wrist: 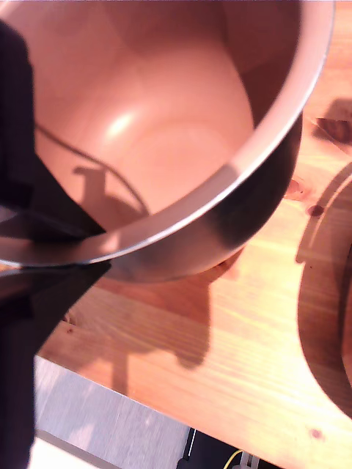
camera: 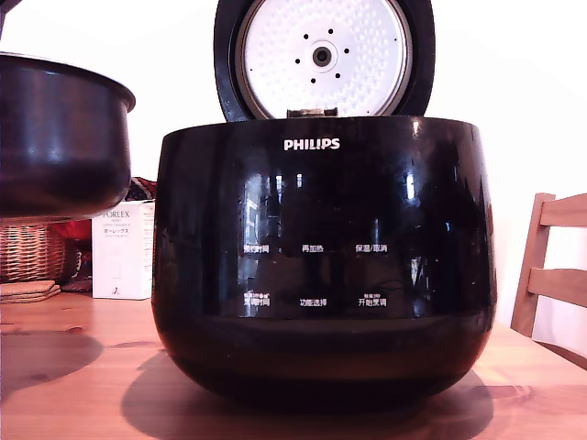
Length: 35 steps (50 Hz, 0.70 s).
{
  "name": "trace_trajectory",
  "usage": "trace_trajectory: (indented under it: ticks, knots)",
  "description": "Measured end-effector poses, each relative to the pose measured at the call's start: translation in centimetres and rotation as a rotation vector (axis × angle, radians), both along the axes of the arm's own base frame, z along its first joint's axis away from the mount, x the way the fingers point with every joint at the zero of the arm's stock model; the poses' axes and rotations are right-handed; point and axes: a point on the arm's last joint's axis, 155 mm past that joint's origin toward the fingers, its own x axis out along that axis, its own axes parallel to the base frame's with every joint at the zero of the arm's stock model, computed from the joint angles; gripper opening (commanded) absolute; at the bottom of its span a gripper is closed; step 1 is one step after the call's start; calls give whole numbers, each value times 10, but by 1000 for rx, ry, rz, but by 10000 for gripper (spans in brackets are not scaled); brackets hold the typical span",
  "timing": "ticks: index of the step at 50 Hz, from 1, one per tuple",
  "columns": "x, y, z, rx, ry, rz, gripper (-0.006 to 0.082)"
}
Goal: Place the pot you are holding inside the rice cooker
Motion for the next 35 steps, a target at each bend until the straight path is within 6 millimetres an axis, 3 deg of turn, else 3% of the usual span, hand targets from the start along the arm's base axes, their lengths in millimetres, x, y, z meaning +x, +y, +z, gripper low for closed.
trace_trajectory:
  ticks: [11, 21, 35]
  knots:
    - [10, 8, 20, 14, -74, 81, -24]
    - [15, -20, 58, -153, -137, 65, -24]
    - [-3, -54, 66, -214, -116, -54, -24]
